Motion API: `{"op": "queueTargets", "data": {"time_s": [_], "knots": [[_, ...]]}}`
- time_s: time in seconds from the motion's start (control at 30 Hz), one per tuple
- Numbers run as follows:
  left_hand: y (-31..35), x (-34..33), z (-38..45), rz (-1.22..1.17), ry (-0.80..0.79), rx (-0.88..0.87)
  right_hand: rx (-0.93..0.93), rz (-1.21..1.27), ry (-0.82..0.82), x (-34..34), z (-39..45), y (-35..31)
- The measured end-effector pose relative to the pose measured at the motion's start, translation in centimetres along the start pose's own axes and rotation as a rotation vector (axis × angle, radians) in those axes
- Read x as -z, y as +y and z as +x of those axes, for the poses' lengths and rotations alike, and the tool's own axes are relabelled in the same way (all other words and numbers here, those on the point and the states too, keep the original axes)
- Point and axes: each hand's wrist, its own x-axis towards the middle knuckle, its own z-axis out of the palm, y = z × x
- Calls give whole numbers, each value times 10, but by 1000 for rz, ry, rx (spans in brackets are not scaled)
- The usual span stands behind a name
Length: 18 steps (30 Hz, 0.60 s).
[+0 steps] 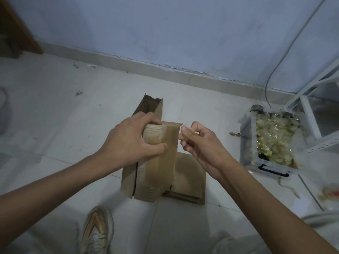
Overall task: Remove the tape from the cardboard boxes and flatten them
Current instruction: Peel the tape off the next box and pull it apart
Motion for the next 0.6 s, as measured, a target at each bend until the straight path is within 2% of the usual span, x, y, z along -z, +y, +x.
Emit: {"op": "queueTargets", "data": {"time_s": [0.17, 0.27, 0.33, 0.5, 0.6], "knots": [[4, 0, 7, 22, -34, -3, -61, 48, 32, 0, 0, -7], [11, 1, 13, 33, -29, -22, -57, 20, 112, 8, -1, -8], [16, 1, 18, 34, -28, -35, -38, 15, 160, 14, -3, -9], [33, -12, 34, 31, -63, -66, 81, -54, 151, 31, -16, -9], [51, -25, 43, 45, -102, -101, 81, -133, 201, 50, -28, -14]]}}
